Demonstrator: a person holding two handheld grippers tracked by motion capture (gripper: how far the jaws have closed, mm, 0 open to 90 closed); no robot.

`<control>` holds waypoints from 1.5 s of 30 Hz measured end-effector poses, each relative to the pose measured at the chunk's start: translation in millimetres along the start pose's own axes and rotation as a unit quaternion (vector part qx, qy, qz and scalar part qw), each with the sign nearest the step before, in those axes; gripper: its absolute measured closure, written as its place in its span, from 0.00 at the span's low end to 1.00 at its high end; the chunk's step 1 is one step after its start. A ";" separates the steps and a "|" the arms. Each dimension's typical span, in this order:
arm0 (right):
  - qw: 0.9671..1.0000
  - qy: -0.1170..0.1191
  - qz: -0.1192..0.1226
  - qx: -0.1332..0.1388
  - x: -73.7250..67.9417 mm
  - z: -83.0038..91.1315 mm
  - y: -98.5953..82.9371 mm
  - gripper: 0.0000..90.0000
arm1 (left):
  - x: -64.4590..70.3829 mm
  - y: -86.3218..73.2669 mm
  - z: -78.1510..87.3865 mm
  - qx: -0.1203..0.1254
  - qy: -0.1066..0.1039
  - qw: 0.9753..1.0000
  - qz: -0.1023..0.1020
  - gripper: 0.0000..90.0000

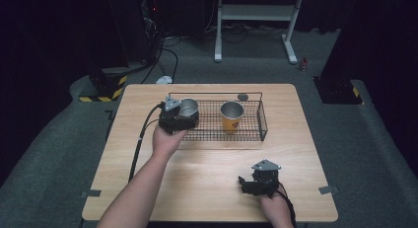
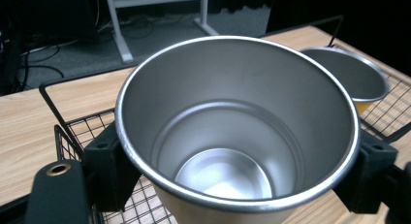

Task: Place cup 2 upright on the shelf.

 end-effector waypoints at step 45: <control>1.000 0.000 -0.002 0.000 -0.4 0.8 -0.6 0.11 | -10.2 -8.6 -64.3 -0.097 0.052 0.993 0.042 0.21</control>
Point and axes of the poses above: each handheld gripper's, and its own axes: z roughly backward along the jaws, y roughly out of its top, x roughly to its right, the point moved 4 cm from there along -z, roughly forward along the jaws, and after that the axes turned 7 degrees about z, right-handed, at the moved point
